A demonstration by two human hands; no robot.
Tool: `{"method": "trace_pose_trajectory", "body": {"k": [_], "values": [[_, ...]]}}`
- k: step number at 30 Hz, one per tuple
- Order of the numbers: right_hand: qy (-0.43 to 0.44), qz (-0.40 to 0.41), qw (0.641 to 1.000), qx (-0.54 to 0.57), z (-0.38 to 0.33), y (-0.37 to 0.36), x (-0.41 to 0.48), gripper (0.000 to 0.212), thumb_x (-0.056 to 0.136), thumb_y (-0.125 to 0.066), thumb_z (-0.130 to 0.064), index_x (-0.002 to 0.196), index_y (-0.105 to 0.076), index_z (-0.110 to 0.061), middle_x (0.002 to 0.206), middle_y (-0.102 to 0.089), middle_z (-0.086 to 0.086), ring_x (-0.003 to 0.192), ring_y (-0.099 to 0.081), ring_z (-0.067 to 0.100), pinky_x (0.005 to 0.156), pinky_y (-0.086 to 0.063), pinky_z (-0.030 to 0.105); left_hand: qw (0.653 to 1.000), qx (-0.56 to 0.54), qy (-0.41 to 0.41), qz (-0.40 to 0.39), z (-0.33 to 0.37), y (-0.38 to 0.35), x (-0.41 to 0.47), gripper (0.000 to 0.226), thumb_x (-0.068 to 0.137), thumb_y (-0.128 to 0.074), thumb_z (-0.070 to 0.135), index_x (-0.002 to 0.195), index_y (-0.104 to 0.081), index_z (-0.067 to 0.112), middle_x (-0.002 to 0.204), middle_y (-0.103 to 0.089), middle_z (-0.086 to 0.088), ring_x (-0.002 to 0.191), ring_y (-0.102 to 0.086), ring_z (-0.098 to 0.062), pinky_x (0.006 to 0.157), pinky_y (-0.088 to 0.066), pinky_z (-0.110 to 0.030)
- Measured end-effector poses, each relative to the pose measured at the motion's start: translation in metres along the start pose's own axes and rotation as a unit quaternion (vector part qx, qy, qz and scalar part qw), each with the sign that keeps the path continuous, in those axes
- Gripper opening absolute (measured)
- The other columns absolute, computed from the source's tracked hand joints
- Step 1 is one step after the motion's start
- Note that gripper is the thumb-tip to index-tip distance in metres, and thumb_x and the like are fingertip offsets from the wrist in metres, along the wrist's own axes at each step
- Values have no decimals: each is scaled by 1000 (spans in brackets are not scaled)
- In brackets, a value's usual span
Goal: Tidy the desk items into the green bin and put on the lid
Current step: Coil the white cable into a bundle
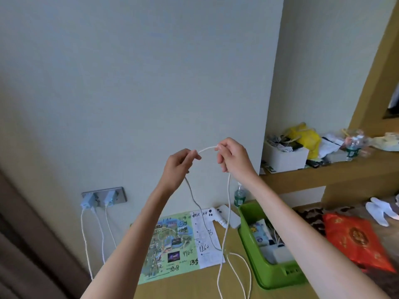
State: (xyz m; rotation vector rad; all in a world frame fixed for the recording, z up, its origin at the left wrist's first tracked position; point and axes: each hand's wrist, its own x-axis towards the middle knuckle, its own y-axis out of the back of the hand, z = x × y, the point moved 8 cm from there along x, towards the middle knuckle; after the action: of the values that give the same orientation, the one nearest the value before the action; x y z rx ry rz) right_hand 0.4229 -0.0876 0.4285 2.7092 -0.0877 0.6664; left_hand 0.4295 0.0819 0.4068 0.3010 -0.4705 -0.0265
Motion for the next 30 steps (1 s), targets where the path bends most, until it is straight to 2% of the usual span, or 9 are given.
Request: {"method": "trace_pose_trajectory", "body": {"k": [3, 8, 12, 16, 18, 21, 23, 27, 30], "values": [[18, 32, 997, 68, -38, 12, 23, 17, 103, -36, -11, 94, -49, -4, 64, -58, 4, 37, -46, 14, 42, -35, 21, 998, -50, 0, 34, 22, 23, 15, 33, 99, -49, 34, 88, -72, 14, 69, -40, 6, 64, -40, -7, 61, -39, -16], [64, 114, 978, 164, -92, 46, 52, 17, 105, -32, -14, 96, -46, -10, 67, -63, 4, 37, -50, 11, 41, -34, 19, 996, -81, 19, 44, 35, 50, 28, 35, 99, -48, 38, 89, -72, 14, 67, -40, 12, 66, -40, -8, 70, -38, -23], [54, 164, 959, 226, -107, 71, 62, 19, 104, -33, -13, 92, -48, -12, 68, -62, 7, 35, -49, 11, 40, -33, 19, 995, -68, 32, 67, 30, 68, 22, 32, 98, -51, 37, 77, -68, 20, 68, -45, 15, 72, -39, -12, 69, -34, -25], [-59, 59, 983, 163, -89, 58, 59, 15, 97, -53, -19, 99, -56, -4, 63, -60, 7, 31, -39, 10, 41, -26, 20, 995, -39, 22, 95, 44, 82, 20, 32, 96, -54, 38, 70, -64, 21, 59, -53, 24, 61, -46, 8, 63, -32, -21], [-88, -47, 990, 95, -83, 39, 50, 25, 92, -62, -30, 98, -61, -6, 64, -62, 4, 34, -37, 8, 42, -25, 22, 995, -14, 2, 98, 58, 87, 22, 33, 95, -56, 37, 68, -65, 20, 55, -45, 18, 50, -36, 0, 53, -26, -19], [-85, -208, 974, 13, -83, 5, 32, 26, 86, -70, -32, 94, -67, -7, 64, -65, -2, 42, -38, 8, 46, -31, 22, 997, 39, -29, 58, 78, 81, 27, 33, 94, -60, 36, 71, -71, 15, 58, -43, 5, 54, -30, -9, 52, -23, -21], [-73, -269, 960, -17, -87, -14, 24, 26, 87, -69, -32, 93, -68, -7, 60, -63, -5, 44, -38, 9, 48, -34, 22, 995, 90, -41, 25, 90, 71, 28, 32, 93, -61, 35, 72, -73, 13, 49, -41, 9, 49, -28, -9, 48, -23, -20], [-38, -202, 978, 39, -96, -18, 32, 26, 99, -52, -26, 90, -67, -6, 53, -42, -4, 41, -27, 9, 45, -23, 22, 997, 72, -30, 26, 100, 64, 28, 39, 96, -56, 37, 75, -69, 7, 47, -47, 15, 47, -37, -2, 48, -31, -13], [-6, -123, 987, 103, -98, -5, 37, 26, 102, -45, -19, 86, -62, -7, 55, -42, 1, 37, -28, 8, 43, -23, 22, 1000, 5, -2, 15, 92, 63, 22, 44, 100, -47, 41, 75, -64, 9, 56, -37, 6, 47, -31, -7, 47, -28, -17]]}}
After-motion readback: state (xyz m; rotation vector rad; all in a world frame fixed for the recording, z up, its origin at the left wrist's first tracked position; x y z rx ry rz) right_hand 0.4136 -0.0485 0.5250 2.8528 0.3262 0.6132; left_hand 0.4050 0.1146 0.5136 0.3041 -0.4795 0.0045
